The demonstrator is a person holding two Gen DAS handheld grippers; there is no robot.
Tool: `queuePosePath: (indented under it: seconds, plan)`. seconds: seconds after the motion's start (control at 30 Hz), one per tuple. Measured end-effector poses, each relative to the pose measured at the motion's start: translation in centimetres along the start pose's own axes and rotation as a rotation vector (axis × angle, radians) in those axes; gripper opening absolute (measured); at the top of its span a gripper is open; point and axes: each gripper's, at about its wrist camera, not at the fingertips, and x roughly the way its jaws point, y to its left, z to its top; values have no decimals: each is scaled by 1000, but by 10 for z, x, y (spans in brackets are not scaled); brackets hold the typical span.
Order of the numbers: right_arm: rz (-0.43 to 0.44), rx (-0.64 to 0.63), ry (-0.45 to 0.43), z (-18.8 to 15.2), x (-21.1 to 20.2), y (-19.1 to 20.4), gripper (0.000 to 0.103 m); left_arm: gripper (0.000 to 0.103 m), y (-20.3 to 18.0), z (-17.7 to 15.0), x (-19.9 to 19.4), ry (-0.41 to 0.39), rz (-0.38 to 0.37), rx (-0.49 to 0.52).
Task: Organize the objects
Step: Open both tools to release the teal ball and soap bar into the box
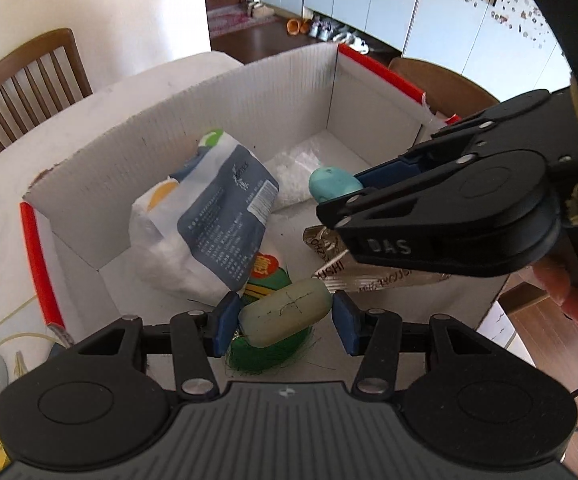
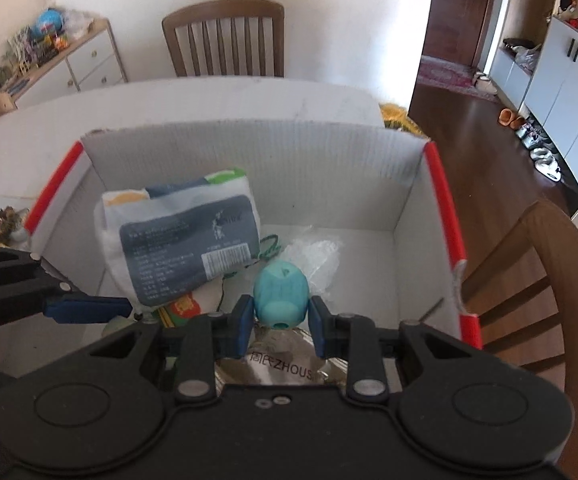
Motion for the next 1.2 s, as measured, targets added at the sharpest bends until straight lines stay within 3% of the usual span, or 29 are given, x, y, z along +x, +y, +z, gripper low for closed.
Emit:
queuePosePath:
  seconds: [0.4,0.7,0.9,1.2]
  plan:
    - [6,-28,95,1,23,2,28,50,8,3,17,81,-14,-37]
    - [-3,-35,101,0,21,4,30,49,8,6,21,136,-29,-38]
    - [6,-9,77,0,8,1,32,63,9,4,9,89,-30,-53]
    - [17,10,3,-1,-26,1,34,63,10,-1,-26,-11,-34,-74]
